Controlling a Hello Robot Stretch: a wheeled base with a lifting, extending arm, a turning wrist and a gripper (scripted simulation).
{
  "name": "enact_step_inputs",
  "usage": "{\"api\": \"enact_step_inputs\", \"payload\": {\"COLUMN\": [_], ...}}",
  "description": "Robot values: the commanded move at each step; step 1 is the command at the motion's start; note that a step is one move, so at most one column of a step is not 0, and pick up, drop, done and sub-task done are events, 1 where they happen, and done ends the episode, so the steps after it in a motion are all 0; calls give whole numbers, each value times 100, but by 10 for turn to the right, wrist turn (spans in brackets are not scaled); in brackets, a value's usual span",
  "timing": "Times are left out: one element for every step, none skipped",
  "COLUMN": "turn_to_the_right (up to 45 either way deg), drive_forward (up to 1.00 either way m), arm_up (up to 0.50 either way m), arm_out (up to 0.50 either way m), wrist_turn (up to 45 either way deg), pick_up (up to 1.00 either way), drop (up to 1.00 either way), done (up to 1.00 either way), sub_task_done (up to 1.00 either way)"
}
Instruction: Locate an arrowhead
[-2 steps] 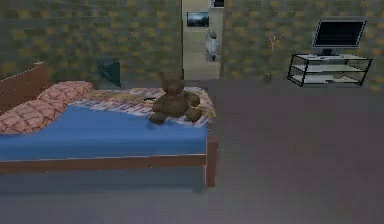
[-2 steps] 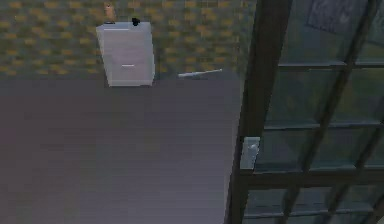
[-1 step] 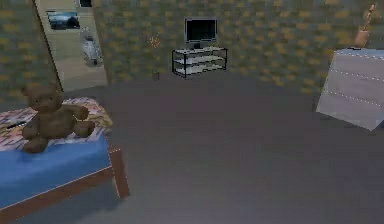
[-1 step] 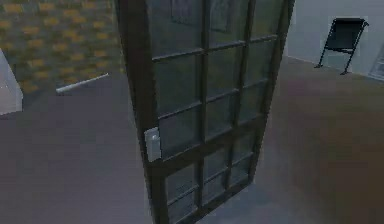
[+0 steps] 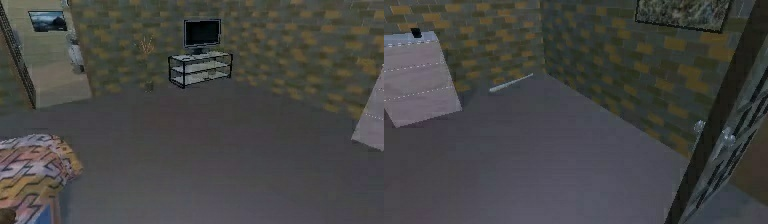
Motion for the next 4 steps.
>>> {"api": "enact_step_inputs", "payload": {"turn_to_the_right": [-60,0,-30,0], "drive_forward": [0,50,0,65], "arm_up": [0,0,0,0], "arm_out": [0,0,0,0], "wrist_turn": [0,0,0,0], "pick_up": [0,0,0,0], "drop": [0,0,0,0], "done": [0,0,0,0], "sub_task_done": [0,0,0,0]}}
